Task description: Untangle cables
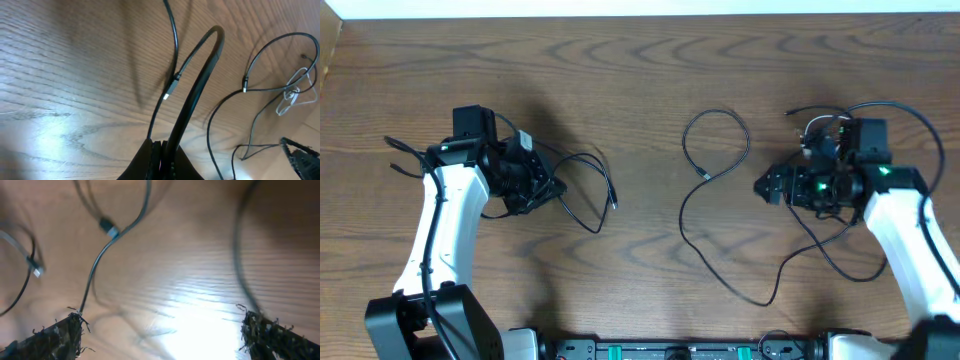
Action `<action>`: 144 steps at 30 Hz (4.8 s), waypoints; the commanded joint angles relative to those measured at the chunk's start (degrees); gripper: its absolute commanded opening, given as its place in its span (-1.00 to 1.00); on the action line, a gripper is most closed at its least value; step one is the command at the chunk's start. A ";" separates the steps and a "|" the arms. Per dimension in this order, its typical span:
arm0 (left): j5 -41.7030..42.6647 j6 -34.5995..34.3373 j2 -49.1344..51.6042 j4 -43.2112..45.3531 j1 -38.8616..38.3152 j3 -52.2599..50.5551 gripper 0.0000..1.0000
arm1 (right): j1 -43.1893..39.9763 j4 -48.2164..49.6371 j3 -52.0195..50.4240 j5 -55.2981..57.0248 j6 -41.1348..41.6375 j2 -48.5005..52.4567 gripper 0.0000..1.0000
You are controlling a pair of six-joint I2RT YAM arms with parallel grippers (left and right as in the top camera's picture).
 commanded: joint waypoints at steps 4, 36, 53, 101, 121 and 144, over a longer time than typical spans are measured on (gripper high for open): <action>-1.46 1.38 0.00 -0.31 0.20 -0.22 -0.83 | -0.07 0.02 0.87 -6.19 -1.16 6.60 0.99; -21.55 -7.26 0.00 6.36 0.20 -10.56 0.56 | 0.74 -1.22 0.79 -3.78 1.03 9.64 0.98; -28.02 -16.59 1.27 11.04 -11.28 1.25 0.61 | 0.81 -0.59 0.79 -3.78 1.05 9.66 0.98; -38.93 -60.85 24.65 10.34 -21.09 10.97 0.62 | 2.19 -0.39 0.79 -3.78 1.05 9.64 0.98; -39.54 -60.83 29.68 12.85 -21.09 9.09 0.40 | 2.21 -0.39 0.76 -3.78 1.05 9.66 0.98; -24.79 -20.33 13.05 17.35 -19.93 9.81 -0.85 | 2.19 -0.37 0.76 -3.78 1.05 9.64 0.99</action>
